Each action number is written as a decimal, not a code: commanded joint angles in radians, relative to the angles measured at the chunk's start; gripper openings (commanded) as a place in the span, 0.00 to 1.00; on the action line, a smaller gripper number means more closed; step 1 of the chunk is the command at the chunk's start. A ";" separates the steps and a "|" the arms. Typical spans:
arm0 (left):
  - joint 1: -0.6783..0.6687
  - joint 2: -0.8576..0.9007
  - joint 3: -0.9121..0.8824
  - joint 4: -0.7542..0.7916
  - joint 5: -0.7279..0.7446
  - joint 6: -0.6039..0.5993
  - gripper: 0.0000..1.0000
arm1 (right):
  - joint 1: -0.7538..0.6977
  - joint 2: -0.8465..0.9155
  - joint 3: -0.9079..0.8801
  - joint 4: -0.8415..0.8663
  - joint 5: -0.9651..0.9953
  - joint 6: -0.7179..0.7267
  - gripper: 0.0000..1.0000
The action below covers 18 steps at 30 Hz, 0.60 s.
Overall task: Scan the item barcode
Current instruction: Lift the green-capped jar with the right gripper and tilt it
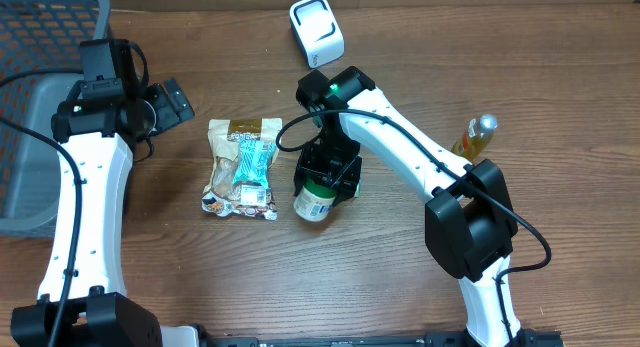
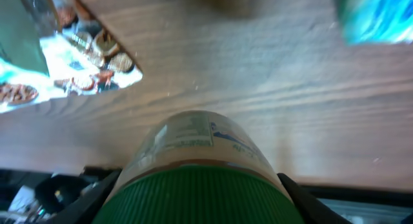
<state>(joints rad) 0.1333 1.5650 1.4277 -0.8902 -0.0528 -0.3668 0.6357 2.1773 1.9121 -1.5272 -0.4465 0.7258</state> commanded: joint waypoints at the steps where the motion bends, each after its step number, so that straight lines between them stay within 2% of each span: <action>1: 0.010 0.004 0.008 0.004 -0.006 0.004 0.99 | -0.005 -0.050 0.032 -0.017 -0.100 0.000 0.24; 5: 0.010 0.004 0.008 0.004 -0.006 0.004 0.99 | -0.005 -0.050 0.032 -0.046 -0.144 0.000 0.23; 7: 0.010 0.004 0.008 0.004 -0.006 0.003 1.00 | -0.005 -0.050 0.032 -0.056 -0.160 0.000 0.04; 18: 0.010 0.004 0.008 0.004 -0.006 0.003 0.99 | -0.005 -0.050 0.032 -0.081 -0.253 0.000 0.04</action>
<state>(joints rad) 0.1333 1.5650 1.4277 -0.8902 -0.0532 -0.3668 0.6353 2.1773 1.9121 -1.6035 -0.6239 0.7258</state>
